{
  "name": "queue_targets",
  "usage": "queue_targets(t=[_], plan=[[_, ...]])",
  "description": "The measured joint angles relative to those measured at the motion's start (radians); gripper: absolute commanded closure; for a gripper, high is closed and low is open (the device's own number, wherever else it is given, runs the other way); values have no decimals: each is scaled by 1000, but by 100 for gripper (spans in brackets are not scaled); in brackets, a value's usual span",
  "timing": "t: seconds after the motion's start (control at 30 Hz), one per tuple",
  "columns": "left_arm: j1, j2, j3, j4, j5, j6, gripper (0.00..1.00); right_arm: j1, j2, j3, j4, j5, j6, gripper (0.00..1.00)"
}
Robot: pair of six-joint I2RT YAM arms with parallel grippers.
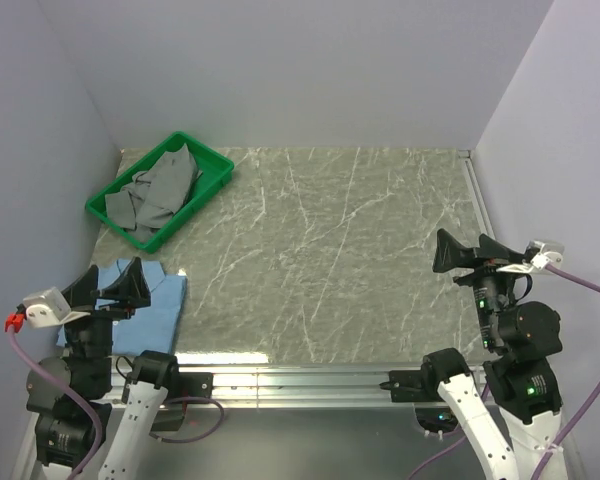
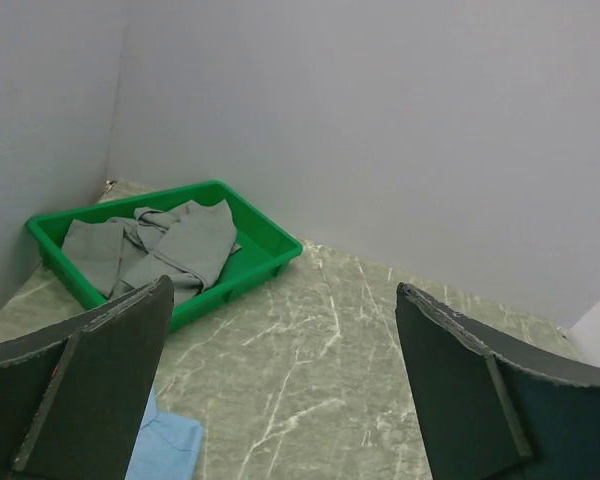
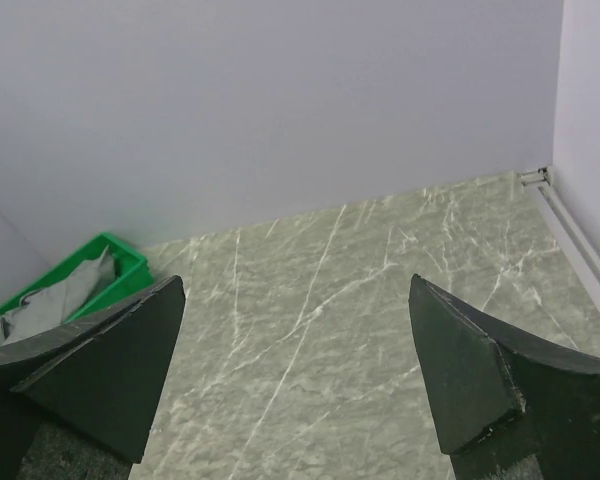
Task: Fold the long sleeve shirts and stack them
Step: Grab the shirt from the pile
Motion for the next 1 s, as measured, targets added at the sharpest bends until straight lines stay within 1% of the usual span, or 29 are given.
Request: queue_targets(t=[0.1, 0.33, 0.43, 0.53, 0.63, 0.83, 1.0], plan=[[0, 2, 0, -5, -18, -17, 1, 0, 0, -13, 6, -4, 2, 0], [0, 45, 0, -34, -163, -121, 1, 0, 21, -17, 9, -24, 5, 0], [0, 77, 0, -32, -159, -122, 1, 0, 31, -18, 8, -31, 19, 0], [0, 136, 3, -20, -97, -96, 1, 0, 33, -20, 9, -47, 32, 0], [0, 250, 24, -20, -86, -111, 1, 0, 37, -20, 8, -58, 35, 0], [0, 564, 64, 19, -65, -180, 1, 0, 73, -19, 2, -95, 55, 0], [4, 830, 133, 69, -63, -202, 1, 0, 84, -19, -18, -134, 65, 0]])
